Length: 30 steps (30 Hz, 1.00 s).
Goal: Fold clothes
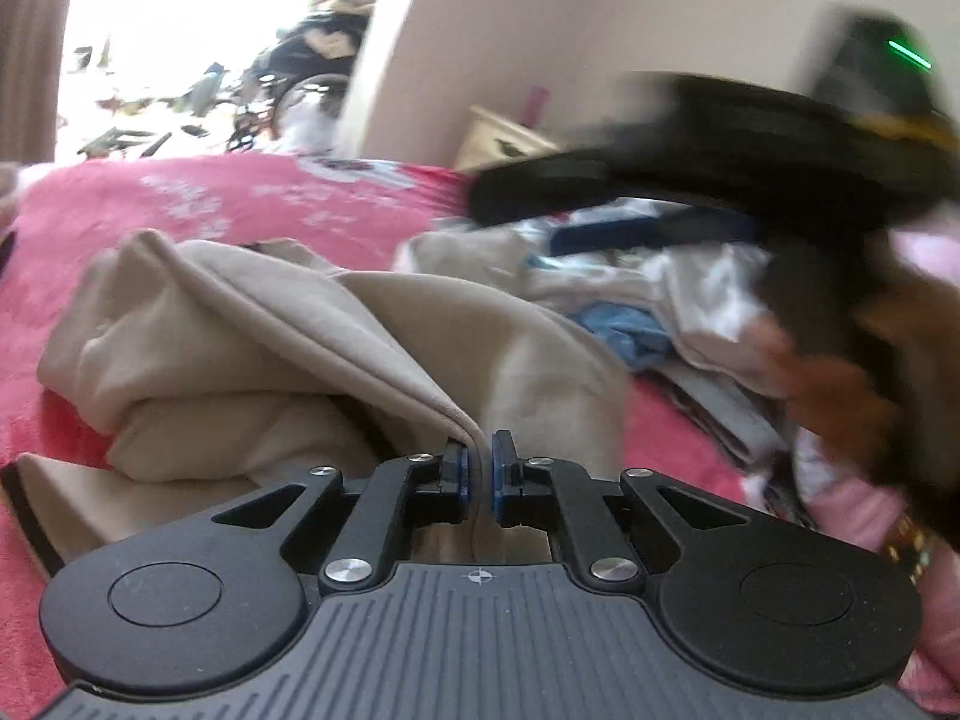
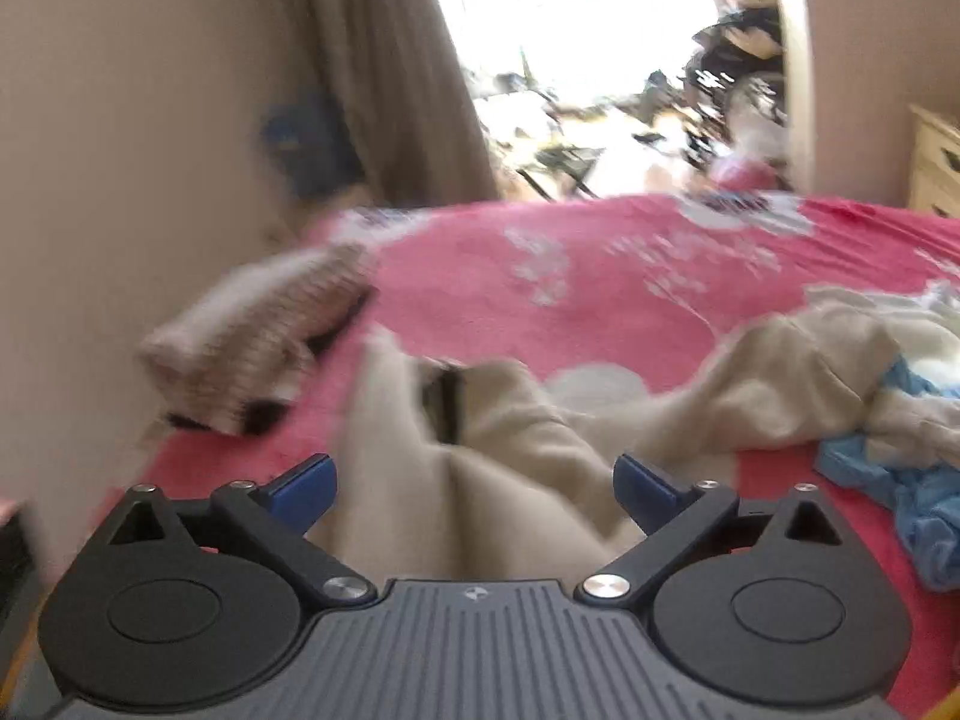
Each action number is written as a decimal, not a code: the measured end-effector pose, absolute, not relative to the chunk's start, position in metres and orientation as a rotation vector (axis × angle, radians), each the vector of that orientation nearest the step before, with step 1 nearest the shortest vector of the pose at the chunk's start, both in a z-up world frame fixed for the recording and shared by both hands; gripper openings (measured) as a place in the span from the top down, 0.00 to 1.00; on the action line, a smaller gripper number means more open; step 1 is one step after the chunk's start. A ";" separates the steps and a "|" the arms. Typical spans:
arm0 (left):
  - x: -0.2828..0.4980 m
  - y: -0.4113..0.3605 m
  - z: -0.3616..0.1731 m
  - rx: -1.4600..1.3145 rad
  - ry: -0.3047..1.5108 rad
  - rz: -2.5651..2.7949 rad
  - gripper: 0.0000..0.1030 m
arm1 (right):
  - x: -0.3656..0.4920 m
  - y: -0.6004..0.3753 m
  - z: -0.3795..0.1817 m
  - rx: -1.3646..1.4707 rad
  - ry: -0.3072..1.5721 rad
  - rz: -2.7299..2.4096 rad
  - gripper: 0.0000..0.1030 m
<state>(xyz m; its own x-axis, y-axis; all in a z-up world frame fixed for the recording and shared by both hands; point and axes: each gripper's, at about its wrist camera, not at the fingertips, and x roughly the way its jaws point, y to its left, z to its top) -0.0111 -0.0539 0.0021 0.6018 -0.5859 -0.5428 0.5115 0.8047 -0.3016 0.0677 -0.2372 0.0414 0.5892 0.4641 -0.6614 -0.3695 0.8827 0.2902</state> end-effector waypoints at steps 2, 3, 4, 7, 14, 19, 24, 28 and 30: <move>-0.023 -0.061 0.004 -0.072 0.652 -0.678 0.95 | 0.066 -0.230 0.038 0.141 0.842 0.527 0.02; -0.030 -0.065 0.004 -0.049 0.643 -0.698 0.95 | 0.060 -0.224 0.039 0.130 0.842 0.578 0.01; -0.036 -0.068 0.005 -0.025 0.633 -0.717 0.95 | 0.055 -0.217 0.039 0.104 0.842 0.618 0.00; -0.055 -0.081 0.006 0.043 0.603 -0.792 0.95 | 0.041 -0.186 0.031 -0.120 0.847 0.641 0.01; -0.099 -0.096 0.003 0.159 0.572 -0.957 0.95 | 0.020 -0.163 -0.011 -0.277 0.939 0.664 0.77; -0.110 -0.084 0.002 0.175 0.588 -0.964 0.93 | 0.014 -0.215 0.007 -0.059 0.853 0.562 0.90; -0.106 -0.057 0.019 0.043 0.580 -0.919 0.79 | -0.004 -0.295 0.054 0.056 0.686 0.326 0.91; -0.089 -0.035 0.025 -0.093 0.602 -0.858 0.79 | -0.009 -0.344 0.090 0.001 0.568 0.136 0.91; -0.077 -0.026 0.022 -0.157 0.629 -0.819 0.78 | -0.006 -0.360 0.100 -0.050 0.526 0.052 0.91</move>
